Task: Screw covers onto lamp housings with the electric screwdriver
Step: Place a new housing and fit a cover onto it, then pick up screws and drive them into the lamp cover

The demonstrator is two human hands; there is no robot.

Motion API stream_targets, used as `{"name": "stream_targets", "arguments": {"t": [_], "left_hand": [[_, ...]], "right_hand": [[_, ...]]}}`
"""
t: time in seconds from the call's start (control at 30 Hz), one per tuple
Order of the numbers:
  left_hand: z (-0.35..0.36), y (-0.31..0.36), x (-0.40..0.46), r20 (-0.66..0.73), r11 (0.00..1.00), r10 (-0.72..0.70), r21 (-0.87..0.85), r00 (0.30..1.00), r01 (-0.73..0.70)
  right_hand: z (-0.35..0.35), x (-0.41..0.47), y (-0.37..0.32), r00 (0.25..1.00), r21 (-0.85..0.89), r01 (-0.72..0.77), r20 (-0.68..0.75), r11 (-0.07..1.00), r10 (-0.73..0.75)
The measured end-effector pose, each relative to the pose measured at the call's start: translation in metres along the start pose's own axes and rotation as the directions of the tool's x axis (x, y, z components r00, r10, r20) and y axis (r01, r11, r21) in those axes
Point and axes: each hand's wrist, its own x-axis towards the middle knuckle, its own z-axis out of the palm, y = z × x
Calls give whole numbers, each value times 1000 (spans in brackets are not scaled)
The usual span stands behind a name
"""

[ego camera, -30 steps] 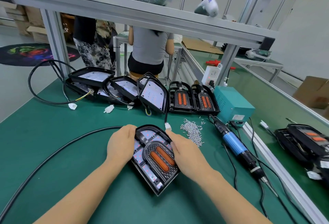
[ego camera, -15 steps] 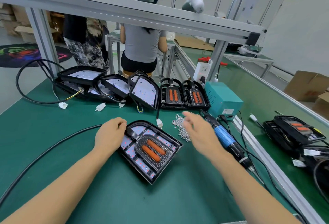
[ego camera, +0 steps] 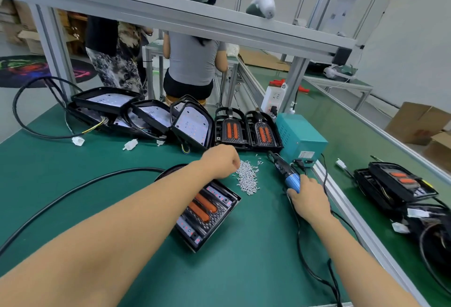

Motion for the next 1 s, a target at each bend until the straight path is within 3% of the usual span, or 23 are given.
{"name": "stream_targets", "arguments": {"t": [0.2,0.53,0.67,0.83,0.93,1.0], "left_hand": [[17,3,26,107,984,-49,175,993,30],[29,17,29,-56,931,-89,349,994,103],[30,19,31,10,915,-97,394,995,85],[29,22,28,145,879,-35,474,989,-38],[26,22,25,133,903,0,425,991,-57],[18,22,23,64,969,-21,249,998,5]], "right_hand": [[-2,3,1,1000,-6,25,-16,1000,-25],[-6,17,0,999,13,7,33,1000,-8],[-6,21,1,997,14,-35,73,999,34],[-10,26,0,993,13,-57,103,998,56],[-12,24,-1,992,-18,-37,116,999,39],[-15,22,-1,991,-24,-26,129,999,29]]}}
